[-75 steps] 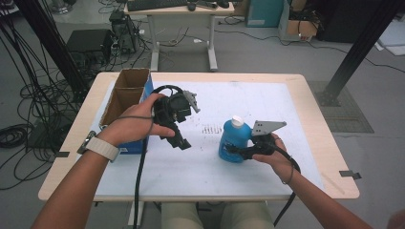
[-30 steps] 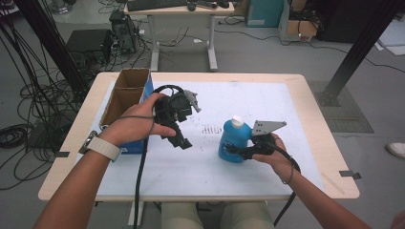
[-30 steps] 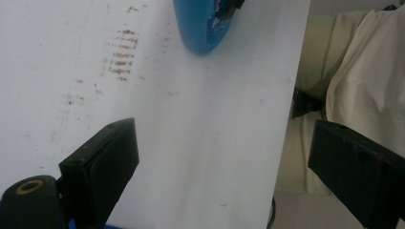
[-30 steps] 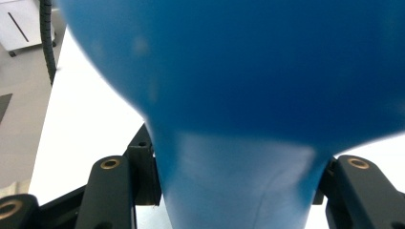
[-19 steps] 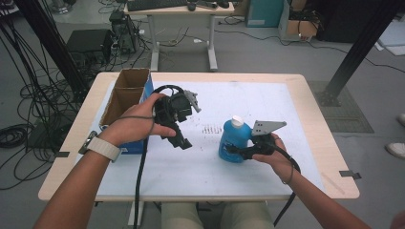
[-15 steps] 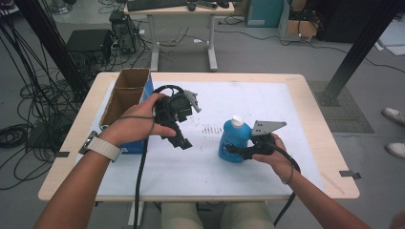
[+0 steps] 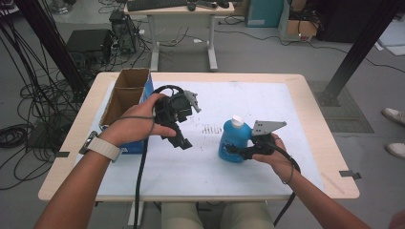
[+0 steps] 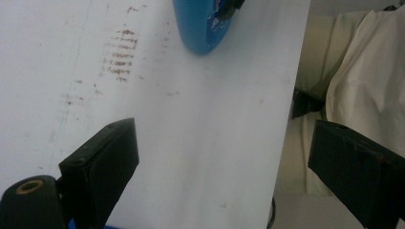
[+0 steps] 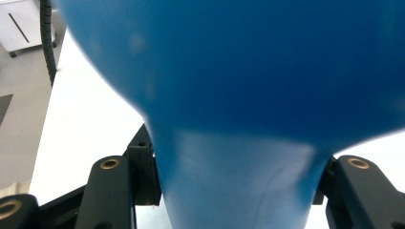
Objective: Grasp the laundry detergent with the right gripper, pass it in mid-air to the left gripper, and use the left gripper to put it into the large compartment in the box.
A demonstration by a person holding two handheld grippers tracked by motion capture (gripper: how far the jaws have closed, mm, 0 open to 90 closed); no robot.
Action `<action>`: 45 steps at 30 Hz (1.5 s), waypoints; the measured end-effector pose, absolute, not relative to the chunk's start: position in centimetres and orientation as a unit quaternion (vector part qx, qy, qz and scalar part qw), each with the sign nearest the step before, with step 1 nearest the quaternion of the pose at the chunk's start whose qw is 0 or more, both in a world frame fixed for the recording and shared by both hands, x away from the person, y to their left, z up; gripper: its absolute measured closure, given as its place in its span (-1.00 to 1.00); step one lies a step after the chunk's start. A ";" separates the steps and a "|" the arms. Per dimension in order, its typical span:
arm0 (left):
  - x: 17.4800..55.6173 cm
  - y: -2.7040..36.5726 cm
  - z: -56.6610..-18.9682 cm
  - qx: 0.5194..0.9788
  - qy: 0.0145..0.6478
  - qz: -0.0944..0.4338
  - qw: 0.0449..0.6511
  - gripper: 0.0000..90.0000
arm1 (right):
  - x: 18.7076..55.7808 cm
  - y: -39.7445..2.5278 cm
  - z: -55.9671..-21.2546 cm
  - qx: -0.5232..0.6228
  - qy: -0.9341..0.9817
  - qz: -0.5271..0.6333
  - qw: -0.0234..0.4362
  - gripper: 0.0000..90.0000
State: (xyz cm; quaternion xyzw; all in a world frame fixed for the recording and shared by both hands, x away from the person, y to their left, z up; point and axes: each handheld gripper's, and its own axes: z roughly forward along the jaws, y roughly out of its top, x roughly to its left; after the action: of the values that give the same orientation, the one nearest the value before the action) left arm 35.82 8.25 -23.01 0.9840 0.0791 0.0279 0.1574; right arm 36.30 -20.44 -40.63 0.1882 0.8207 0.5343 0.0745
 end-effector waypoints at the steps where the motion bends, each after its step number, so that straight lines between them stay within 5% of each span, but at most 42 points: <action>1: 35.8 8.3 -23.0 0.984 0.079 0.028 0.157 -0.77 | 36.3 -20.4 -40.6 0.187 0.821 0.535 0.074 -0.07; 45: 35.8 8.2 -22.8 0.984 0.080 0.030 0.159 -0.77 | 36.4 -20.5 -40.7 0.180 0.820 0.537 0.079 -0.07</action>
State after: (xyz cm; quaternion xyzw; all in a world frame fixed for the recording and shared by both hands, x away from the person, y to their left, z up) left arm 35.83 8.23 -22.80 0.9836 0.0804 0.0303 0.1589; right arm 36.36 -20.52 -40.74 0.1802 0.8203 0.5371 0.0787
